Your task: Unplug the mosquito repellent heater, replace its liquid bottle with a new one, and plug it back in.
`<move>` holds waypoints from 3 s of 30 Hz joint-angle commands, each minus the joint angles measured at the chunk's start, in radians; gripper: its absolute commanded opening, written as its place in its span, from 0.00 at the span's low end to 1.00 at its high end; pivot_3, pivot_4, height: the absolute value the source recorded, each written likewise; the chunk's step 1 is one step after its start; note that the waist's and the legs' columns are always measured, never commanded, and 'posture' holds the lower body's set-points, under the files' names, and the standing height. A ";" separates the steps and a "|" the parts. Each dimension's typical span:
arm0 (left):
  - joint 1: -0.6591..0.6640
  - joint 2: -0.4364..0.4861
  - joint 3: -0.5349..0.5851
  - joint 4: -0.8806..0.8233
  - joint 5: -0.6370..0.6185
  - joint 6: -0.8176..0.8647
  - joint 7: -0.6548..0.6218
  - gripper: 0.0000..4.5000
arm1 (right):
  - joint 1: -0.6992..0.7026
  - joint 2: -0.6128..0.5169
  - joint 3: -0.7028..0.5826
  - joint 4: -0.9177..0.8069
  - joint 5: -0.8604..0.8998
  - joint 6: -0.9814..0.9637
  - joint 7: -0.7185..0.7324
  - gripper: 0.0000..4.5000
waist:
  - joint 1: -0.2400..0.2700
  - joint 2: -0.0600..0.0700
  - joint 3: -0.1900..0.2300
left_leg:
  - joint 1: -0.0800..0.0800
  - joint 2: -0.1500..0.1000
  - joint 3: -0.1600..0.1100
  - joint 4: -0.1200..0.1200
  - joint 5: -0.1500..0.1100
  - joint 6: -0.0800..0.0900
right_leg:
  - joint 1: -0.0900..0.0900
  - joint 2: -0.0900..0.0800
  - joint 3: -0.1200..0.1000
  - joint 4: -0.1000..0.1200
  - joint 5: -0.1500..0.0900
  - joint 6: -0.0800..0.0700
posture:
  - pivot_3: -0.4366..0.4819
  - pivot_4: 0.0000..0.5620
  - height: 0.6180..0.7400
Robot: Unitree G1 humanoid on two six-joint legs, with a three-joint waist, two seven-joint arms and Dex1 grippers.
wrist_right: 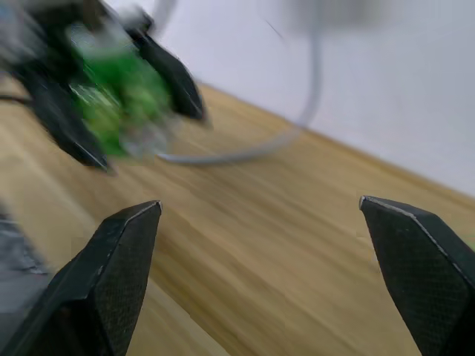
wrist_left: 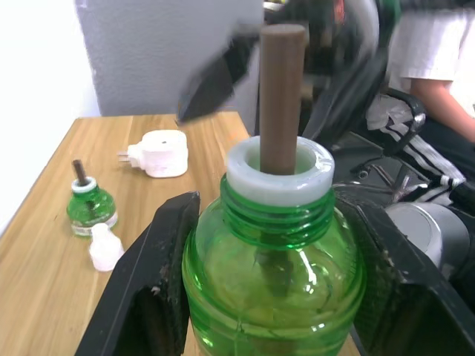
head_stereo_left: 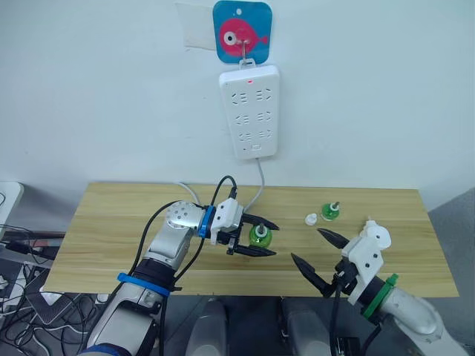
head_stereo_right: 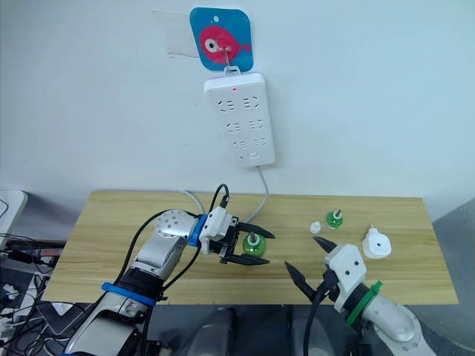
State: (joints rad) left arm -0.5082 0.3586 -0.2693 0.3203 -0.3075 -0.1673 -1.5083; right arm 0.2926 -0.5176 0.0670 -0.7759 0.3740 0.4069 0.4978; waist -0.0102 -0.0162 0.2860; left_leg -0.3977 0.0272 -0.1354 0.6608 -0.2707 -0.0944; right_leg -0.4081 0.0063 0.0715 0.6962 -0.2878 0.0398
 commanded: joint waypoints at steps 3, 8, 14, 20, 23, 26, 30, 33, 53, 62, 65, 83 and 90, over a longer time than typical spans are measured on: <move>-0.028 -0.025 0.006 -0.002 -0.015 -0.022 -0.016 0.51 | -0.145 -0.011 0.006 -0.091 0.123 0.149 -0.006 0.99 | 0.003 0.000 0.000 | -0.001 -0.001 -0.001 0.000 0.000 0.000 | 0.000 0.000 -0.001 0.000 0.000 0.000 | 0.58 0.42 1.00; -0.043 -0.030 0.007 0.007 -0.014 -0.023 -0.018 0.51 | -0.228 -0.026 0.050 -0.085 0.128 0.204 0.006 0.99 | 0.007 -0.001 0.000 | -0.002 -0.001 -0.001 0.000 0.000 0.000 | 0.000 -0.001 -0.001 -0.002 0.000 0.000 | 0.57 0.43 1.00; -0.051 -0.039 -0.004 0.010 -0.012 -0.038 -0.040 0.51 | -0.312 -0.004 0.088 -0.030 0.167 0.244 0.032 0.99 | 0.006 -0.001 0.000 | -0.001 -0.001 -0.001 0.000 0.000 0.000 | 0.000 -0.001 -0.001 -0.001 0.000 0.000 | 0.58 0.43 1.00; -0.050 -0.042 -0.006 0.005 -0.011 -0.040 -0.050 0.51 | -0.345 0.005 0.109 -0.001 0.169 0.248 0.048 0.91 | 0.006 -0.001 0.000 | -0.001 -0.001 -0.001 0.000 0.000 0.000 | 0.000 -0.001 -0.001 -0.001 0.000 0.000 | 0.59 0.44 1.00; -0.053 -0.048 -0.006 0.003 -0.010 -0.033 -0.043 0.51 | -0.347 0.000 0.127 0.007 0.150 0.238 0.055 0.71 | 0.006 -0.001 0.000 | -0.001 -0.001 -0.001 0.000 0.000 0.000 | 0.000 -0.001 -0.002 -0.001 0.000 0.000 | 0.59 0.44 1.00; -0.056 -0.053 -0.005 0.004 -0.008 -0.027 -0.036 0.51 | -0.350 -0.004 0.148 0.014 0.131 0.230 0.063 0.47 | 0.006 -0.001 0.000 | -0.001 -0.001 -0.001 0.000 0.000 0.000 | 0.000 -0.001 -0.002 -0.001 0.000 0.000 | 0.59 0.45 1.00; -0.069 -0.056 -0.002 0.018 -0.003 -0.028 -0.032 0.51 | -0.350 -0.011 0.166 0.026 0.107 0.215 0.075 0.18 | 0.006 -0.001 0.000 | -0.001 -0.001 -0.001 0.000 0.000 0.000 | 0.000 -0.001 -0.002 -0.001 0.000 0.000 | 0.59 0.46 1.00; -0.065 -0.055 0.001 0.013 -0.002 -0.027 -0.029 0.51 | -0.345 -0.004 0.164 0.029 0.102 0.203 0.067 0.18 | 0.006 -0.001 0.000 | -0.001 -0.001 -0.001 0.000 0.000 0.000 | 0.000 -0.001 -0.002 -0.001 0.000 0.000 | 0.60 0.44 1.00; -0.036 0.017 0.101 -0.122 -0.105 0.160 0.046 0.99 | -0.293 0.102 -0.122 -0.095 0.318 0.327 -0.162 0.18 | 0.004 -0.001 0.000 | -0.001 -0.001 -0.001 0.000 0.000 0.000 | 0.000 -0.001 -0.001 -0.001 0.000 0.000 | 0.57 0.46 1.00; 0.083 -0.094 0.126 -0.295 -0.035 0.043 0.312 0.99 | -0.226 0.330 -0.274 -0.061 1.046 0.298 -0.778 0.18 | 0.002 0.000 0.000 | -0.002 -0.001 -0.001 -0.001 0.000 0.000 | 0.000 -0.003 -0.001 -0.001 0.000 0.000 | 0.55 0.48 1.00; 0.077 -0.137 0.122 -0.273 0.004 -0.015 0.387 0.99 | -0.231 0.339 -0.271 -0.044 1.201 0.213 -0.903 0.18 | -0.003 0.000 0.000 | -0.001 -0.001 0.000 0.000 0.000 0.000 | 0.000 -0.003 0.000 -0.001 0.000 0.000 | 0.55 0.47 1.00; 0.075 -0.197 0.053 -0.250 0.067 -0.122 0.531 0.99 | -0.266 0.240 -0.143 -0.061 1.418 0.019 -1.044 0.18 | -0.018 0.000 0.000 | -0.001 -0.001 -0.001 -0.002 0.000 0.000 | 0.000 -0.002 -0.001 -0.001 0.000 0.001 | 0.57 0.48 1.00; 0.042 -0.205 0.049 -0.219 0.066 -0.139 0.533 0.99 | -0.262 0.212 -0.119 -0.063 1.417 -0.007 -1.031 0.18 | -0.018 0.000 0.000 | -0.001 -0.001 -0.001 -0.002 0.000 0.000 | 0.000 -0.002 0.000 -0.001 -0.001 0.001 | 0.56 0.48 1.00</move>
State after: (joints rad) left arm -0.4576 0.1602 -0.2106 0.1158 -0.2382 -0.2882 -0.9813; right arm 0.0277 -0.3007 -0.0541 -0.7931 1.7741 0.4186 -0.5469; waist -0.0283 -0.0166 0.2860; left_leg -0.3990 0.0263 -0.1362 0.6590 -0.2708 -0.0942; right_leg -0.4084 0.0047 0.0711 0.6948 -0.2884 0.0406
